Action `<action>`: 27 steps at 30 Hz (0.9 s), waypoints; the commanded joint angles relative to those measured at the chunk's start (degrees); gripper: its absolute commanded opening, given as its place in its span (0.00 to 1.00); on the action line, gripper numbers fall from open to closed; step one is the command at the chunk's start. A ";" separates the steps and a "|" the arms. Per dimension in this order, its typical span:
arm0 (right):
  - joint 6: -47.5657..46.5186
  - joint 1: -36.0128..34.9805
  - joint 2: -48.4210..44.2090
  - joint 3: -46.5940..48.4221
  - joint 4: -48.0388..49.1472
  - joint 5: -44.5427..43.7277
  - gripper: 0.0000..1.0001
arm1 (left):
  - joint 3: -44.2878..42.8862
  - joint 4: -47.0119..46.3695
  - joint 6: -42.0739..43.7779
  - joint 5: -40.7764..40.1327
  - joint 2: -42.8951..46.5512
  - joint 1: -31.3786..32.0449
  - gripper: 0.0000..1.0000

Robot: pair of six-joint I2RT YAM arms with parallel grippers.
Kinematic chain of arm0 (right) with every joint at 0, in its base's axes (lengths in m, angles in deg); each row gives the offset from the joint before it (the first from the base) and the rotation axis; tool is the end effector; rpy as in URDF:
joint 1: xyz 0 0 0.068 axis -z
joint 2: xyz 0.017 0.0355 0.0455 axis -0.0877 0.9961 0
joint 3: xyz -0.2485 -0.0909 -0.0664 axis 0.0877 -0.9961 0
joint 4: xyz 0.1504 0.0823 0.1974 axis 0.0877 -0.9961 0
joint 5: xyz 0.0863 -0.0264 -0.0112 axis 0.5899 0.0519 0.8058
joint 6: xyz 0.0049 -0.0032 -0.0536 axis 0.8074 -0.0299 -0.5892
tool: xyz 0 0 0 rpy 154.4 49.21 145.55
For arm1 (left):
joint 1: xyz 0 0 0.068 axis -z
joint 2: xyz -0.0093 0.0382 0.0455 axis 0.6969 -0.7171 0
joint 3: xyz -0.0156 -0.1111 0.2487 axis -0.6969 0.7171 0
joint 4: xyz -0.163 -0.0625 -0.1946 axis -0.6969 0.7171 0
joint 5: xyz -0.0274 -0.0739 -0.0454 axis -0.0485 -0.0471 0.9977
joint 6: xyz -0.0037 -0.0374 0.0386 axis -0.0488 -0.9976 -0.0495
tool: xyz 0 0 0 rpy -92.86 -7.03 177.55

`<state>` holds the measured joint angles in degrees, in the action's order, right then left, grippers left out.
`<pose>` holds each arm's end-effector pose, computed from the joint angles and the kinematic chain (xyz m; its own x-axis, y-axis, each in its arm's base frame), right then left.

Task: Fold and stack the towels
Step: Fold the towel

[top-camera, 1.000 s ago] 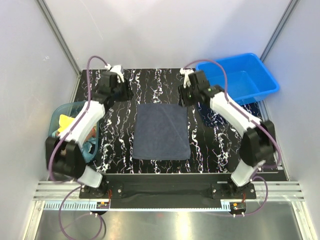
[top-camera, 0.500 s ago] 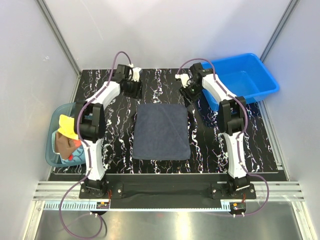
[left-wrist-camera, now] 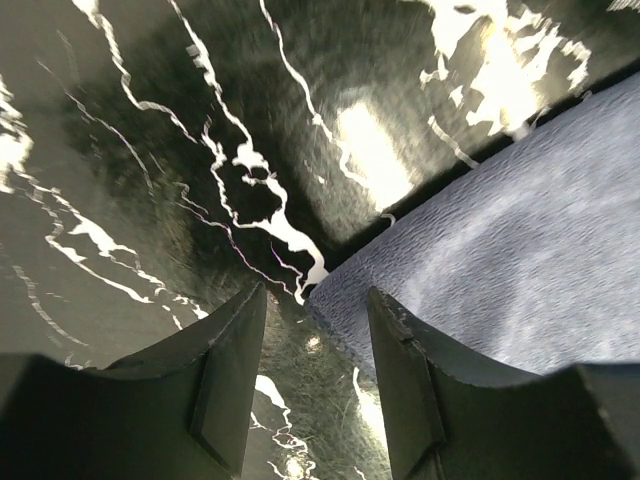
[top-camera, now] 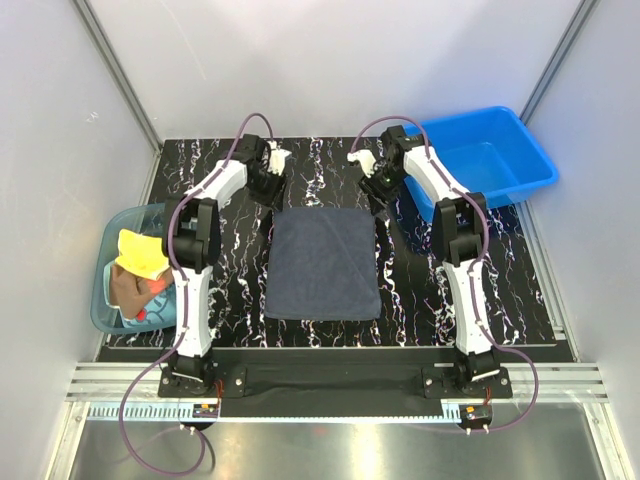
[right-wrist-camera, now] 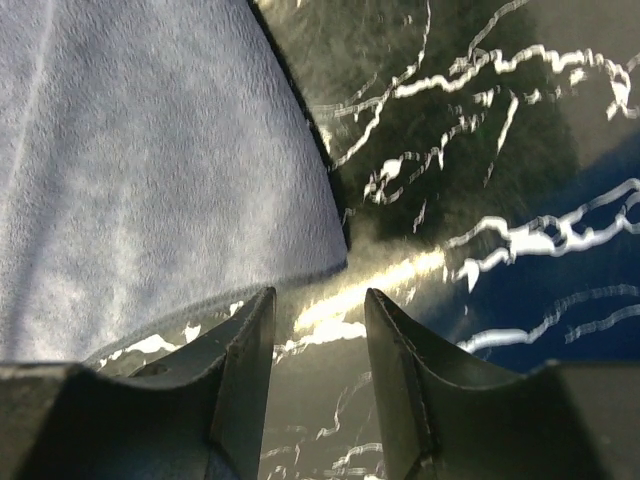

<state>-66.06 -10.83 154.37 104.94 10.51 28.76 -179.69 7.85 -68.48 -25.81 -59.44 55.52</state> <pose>0.4782 0.1503 0.1897 -0.4682 -0.7657 -0.4409 -0.8755 0.4693 0.1148 0.4743 -0.1058 0.1788 -0.7957 0.3595 -0.4875 0.4894 0.8557 -0.1678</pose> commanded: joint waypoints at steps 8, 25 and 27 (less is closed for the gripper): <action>-2.21 0.30 5.12 8.12 -2.02 7.96 0.49 | -4.29 1.66 3.28 2.01 -2.54 -1.22 0.45; -0.89 0.39 6.09 5.75 3.07 0.75 0.13 | -5.70 2.01 4.60 3.68 -4.13 -1.23 0.08; -0.89 0.39 5.56 5.22 4.31 0.05 0.07 | -5.78 2.18 4.95 4.30 -4.13 -1.31 0.00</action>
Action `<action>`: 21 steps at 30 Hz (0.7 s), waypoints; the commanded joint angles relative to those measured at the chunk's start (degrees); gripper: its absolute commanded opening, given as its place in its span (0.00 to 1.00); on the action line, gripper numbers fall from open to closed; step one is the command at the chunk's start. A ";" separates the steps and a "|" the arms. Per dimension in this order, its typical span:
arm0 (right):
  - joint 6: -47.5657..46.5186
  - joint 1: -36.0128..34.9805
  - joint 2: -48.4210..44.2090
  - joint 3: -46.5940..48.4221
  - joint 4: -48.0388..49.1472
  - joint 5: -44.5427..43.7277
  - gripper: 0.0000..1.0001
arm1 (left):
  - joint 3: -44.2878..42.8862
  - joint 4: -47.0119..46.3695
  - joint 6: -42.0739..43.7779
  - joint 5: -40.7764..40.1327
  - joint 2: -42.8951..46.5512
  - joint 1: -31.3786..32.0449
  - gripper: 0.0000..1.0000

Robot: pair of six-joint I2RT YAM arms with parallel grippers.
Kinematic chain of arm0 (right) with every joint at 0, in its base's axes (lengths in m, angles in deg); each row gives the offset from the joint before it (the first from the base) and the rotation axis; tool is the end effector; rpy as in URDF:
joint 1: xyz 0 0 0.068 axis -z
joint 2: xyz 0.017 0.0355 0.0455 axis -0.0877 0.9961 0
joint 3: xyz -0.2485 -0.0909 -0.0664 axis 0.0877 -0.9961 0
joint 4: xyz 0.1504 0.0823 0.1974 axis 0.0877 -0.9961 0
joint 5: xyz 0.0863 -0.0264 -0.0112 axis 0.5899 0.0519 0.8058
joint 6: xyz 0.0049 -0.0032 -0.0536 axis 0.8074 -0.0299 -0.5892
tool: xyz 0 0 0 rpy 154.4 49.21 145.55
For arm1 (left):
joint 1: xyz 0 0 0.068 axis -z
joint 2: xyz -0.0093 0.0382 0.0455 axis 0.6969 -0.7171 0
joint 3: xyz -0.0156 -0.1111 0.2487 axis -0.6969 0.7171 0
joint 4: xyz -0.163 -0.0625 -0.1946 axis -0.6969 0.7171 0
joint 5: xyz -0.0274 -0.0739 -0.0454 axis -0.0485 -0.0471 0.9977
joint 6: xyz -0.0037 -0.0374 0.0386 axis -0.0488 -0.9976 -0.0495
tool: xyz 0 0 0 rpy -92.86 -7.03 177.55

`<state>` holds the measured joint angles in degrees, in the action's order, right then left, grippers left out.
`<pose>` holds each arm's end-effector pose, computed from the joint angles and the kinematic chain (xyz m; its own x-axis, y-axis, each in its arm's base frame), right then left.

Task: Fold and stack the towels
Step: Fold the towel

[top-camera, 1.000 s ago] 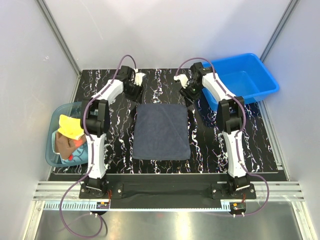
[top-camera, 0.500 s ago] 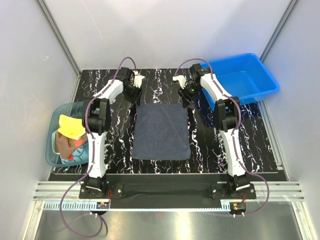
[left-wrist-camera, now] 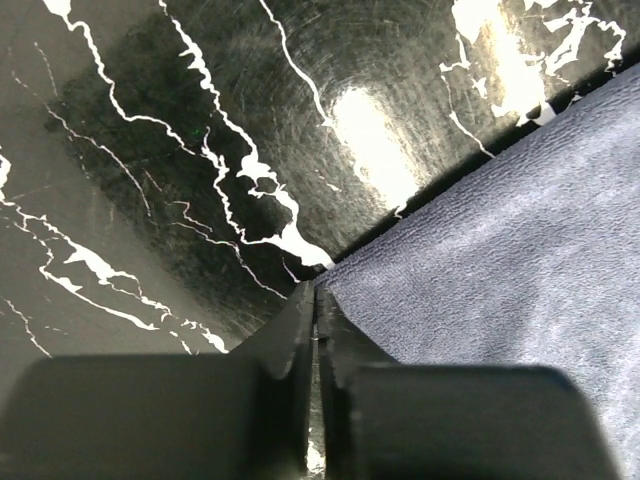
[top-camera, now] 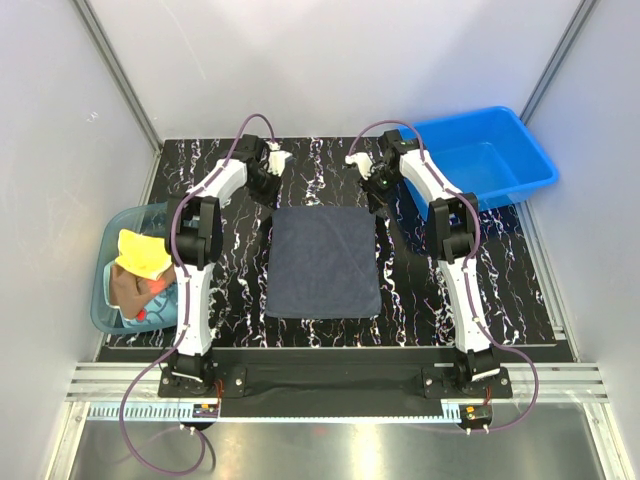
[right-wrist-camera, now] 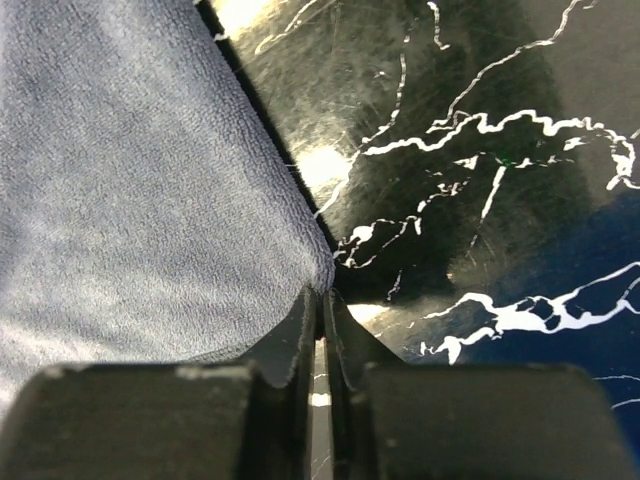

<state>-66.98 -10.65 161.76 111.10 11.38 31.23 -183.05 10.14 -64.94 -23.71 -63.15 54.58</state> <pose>0.4971 0.1555 0.1573 -0.4561 -0.7592 -0.4643 -0.8843 0.4453 0.1404 0.4835 -0.1007 0.1642 -0.7891 0.3994 -0.4667 0.5286 0.8285 -0.1848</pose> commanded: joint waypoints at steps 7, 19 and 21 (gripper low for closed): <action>0.82 0.13 -4.10 -4.28 9.05 -7.16 0.00 | -2.60 -2.30 -0.78 -3.77 0.37 -0.55 0.00; 1.09 -0.31 -15.26 -19.92 28.99 -9.28 0.00 | 2.42 -10.57 -2.98 -4.56 8.29 -1.08 0.00; 1.17 -0.40 -16.94 -23.34 33.74 -11.38 0.00 | 2.07 -10.66 -2.98 -5.62 9.08 -1.08 0.00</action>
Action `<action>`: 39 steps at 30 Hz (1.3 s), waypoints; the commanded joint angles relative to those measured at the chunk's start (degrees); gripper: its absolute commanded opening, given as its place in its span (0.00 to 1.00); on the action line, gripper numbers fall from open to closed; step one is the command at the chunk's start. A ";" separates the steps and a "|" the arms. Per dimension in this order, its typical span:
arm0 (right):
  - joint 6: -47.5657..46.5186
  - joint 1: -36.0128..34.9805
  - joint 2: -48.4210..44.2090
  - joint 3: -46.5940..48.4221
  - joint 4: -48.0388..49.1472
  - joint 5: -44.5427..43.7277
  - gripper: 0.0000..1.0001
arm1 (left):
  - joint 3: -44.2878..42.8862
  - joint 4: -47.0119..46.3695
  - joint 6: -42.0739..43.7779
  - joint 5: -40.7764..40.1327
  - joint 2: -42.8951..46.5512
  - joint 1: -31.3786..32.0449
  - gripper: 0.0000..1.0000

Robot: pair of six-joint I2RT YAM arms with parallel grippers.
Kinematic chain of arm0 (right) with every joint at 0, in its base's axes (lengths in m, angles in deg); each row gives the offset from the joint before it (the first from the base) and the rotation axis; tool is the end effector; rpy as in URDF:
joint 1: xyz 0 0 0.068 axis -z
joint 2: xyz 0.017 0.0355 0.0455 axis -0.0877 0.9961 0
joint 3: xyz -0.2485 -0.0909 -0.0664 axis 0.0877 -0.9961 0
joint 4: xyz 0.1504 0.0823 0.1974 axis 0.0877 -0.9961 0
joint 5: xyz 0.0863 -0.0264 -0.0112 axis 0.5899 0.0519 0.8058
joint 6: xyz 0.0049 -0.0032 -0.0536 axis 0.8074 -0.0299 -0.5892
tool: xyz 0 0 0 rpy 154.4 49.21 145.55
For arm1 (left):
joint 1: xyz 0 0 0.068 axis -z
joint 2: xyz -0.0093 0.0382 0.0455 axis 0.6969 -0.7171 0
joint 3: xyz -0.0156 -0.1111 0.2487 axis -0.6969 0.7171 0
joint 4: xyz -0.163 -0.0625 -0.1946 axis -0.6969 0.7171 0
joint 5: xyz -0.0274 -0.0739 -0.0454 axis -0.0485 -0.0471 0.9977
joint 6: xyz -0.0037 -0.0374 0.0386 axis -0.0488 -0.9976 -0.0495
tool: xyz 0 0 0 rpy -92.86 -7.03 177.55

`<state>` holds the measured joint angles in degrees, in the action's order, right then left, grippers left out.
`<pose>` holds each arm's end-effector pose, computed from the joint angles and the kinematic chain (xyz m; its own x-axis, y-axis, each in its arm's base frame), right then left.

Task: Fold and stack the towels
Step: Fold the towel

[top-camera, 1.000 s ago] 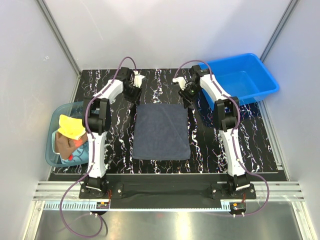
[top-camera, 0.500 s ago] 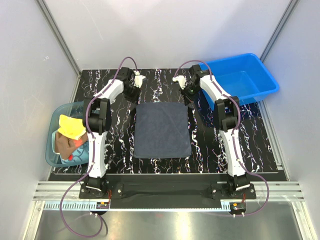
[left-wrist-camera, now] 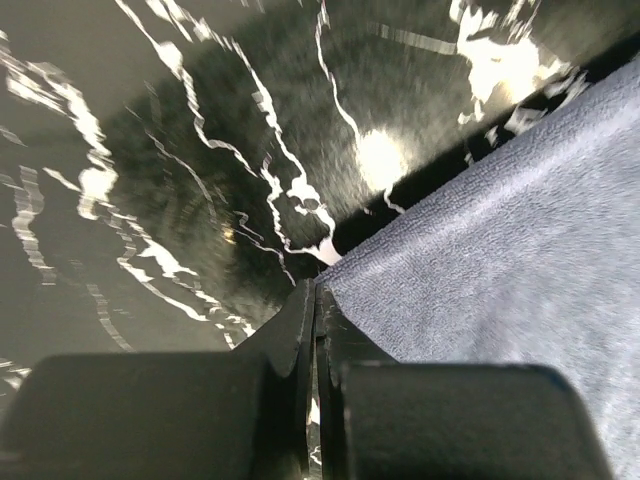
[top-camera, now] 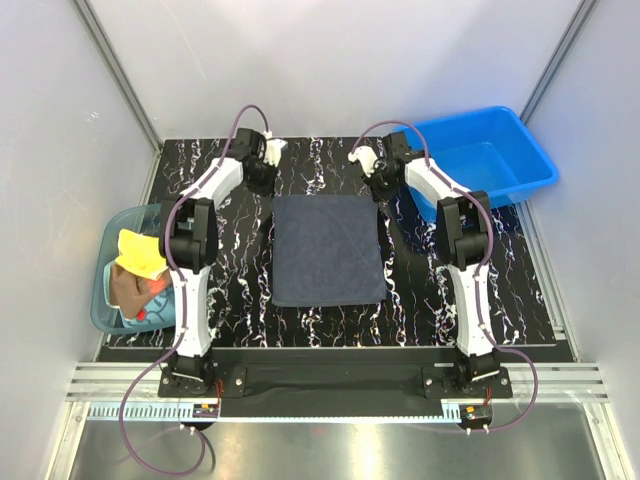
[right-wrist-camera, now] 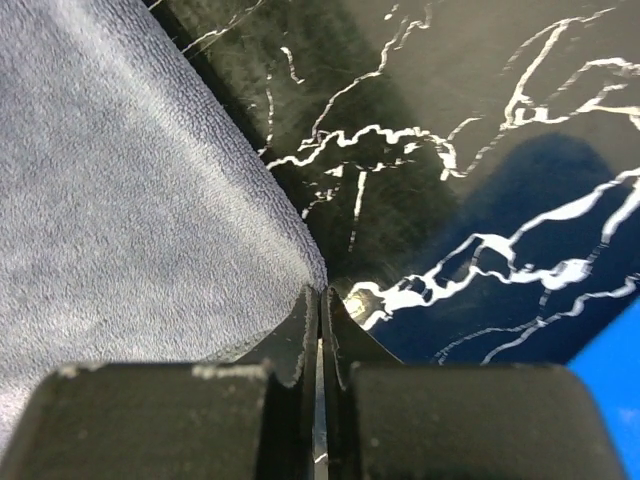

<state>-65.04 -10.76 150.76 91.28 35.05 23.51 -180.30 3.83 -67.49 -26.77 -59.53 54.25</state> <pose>0.4909 0.1501 0.1670 -0.3790 -0.7482 -0.5446 -0.8504 0.5137 -0.1140 0.4848 -0.0962 0.1847 -0.7560 0.3508 -0.5527 0.4885 0.8643 -0.1196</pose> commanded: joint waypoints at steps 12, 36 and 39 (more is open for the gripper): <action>1.59 -0.38 -11.65 -6.79 19.31 -8.50 0.00 | 1.86 -6.54 0.01 -4.14 9.31 -0.66 0.00; 5.11 -2.66 -55.14 -24.52 16.85 -4.99 0.00 | 14.67 -5.66 4.14 -18.82 50.61 9.61 0.00; 6.78 -3.54 -63.14 -29.80 16.33 -4.03 0.00 | 18.10 -5.14 3.53 -18.56 57.29 11.55 0.00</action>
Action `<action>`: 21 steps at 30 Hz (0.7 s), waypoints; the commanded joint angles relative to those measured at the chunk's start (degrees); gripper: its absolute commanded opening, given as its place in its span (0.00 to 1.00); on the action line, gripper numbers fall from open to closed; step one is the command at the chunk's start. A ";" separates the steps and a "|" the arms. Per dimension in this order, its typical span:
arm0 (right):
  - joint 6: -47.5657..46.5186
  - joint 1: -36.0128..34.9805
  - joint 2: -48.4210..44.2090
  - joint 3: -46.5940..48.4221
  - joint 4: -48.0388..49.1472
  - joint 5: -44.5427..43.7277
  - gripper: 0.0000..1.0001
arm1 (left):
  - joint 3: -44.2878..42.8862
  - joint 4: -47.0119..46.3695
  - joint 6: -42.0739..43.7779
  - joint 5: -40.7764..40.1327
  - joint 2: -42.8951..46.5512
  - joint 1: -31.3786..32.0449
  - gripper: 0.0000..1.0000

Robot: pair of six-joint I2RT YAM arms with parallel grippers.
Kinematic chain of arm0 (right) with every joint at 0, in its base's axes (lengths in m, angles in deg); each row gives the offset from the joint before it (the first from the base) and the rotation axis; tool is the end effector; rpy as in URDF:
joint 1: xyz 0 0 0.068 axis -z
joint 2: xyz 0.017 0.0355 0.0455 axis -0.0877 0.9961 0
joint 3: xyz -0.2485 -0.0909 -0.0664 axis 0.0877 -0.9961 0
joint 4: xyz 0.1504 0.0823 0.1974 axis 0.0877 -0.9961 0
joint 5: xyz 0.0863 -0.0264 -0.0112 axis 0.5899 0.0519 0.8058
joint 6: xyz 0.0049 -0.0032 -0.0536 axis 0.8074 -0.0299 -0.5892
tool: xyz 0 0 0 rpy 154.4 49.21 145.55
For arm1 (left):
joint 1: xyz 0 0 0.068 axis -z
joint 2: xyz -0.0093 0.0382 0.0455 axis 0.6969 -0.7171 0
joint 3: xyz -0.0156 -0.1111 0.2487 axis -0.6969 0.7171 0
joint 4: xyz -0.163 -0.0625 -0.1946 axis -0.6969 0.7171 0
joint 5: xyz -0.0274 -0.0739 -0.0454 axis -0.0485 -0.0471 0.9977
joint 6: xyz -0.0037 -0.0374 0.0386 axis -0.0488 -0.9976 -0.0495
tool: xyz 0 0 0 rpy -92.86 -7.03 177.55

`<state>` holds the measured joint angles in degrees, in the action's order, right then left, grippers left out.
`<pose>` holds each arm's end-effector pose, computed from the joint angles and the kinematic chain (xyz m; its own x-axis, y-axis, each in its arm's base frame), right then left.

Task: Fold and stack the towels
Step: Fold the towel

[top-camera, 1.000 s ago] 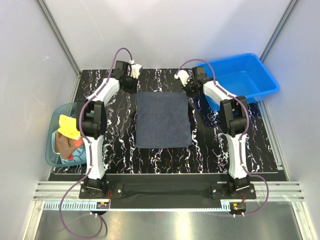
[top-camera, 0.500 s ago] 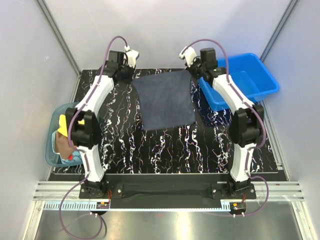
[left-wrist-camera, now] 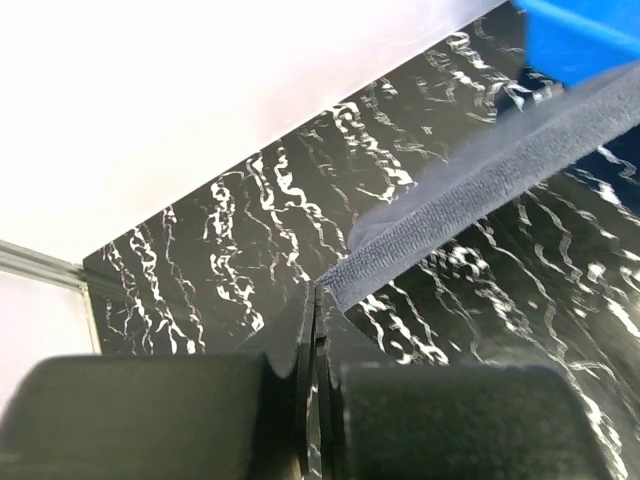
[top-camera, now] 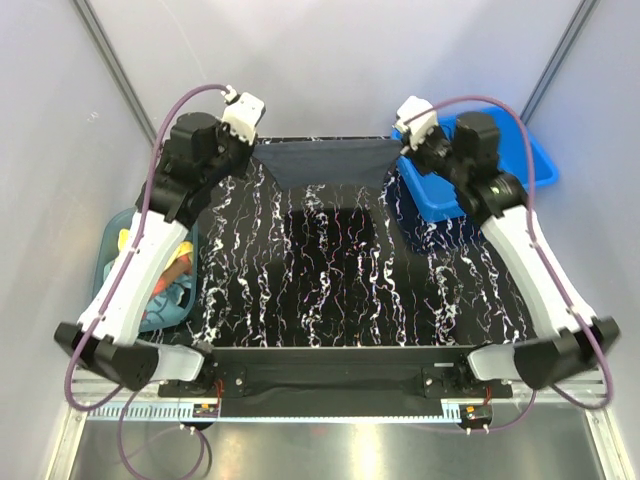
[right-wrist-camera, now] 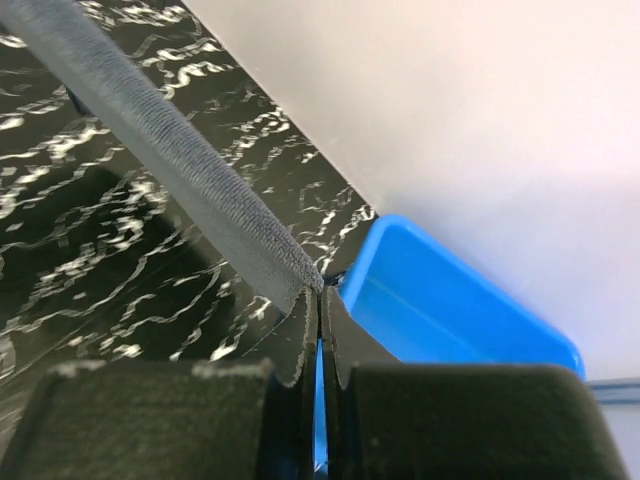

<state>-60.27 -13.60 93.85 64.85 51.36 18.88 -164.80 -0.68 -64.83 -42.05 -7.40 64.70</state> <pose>0.2908 0.1066 0.4432 0.1167 -0.5588 -0.8210 -0.5556 0.6485 -0.5204 0.2726 -0.1027 0.4556 -0.1822 0.3533 -0.9176 0.4287 0.8684 0.2492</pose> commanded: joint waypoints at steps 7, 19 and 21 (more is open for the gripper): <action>5.27 -2.64 -18.46 -8.48 -4.37 3.42 0.00 | 4.38 4.11 -1.51 0.06 12.83 3.75 0.00; 1.76 -1.15 4.91 -9.54 2.83 5.62 0.00 | 1.66 2.63 -1.42 6.12 -12.22 -3.10 0.00; 1.41 -0.27 13.03 -7.62 5.64 8.07 0.00 | -0.88 1.14 -1.42 9.00 -16.51 -4.60 0.00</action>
<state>-57.45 -15.39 99.18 55.08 51.62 24.02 -161.70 3.41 -66.27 -37.59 -20.55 62.42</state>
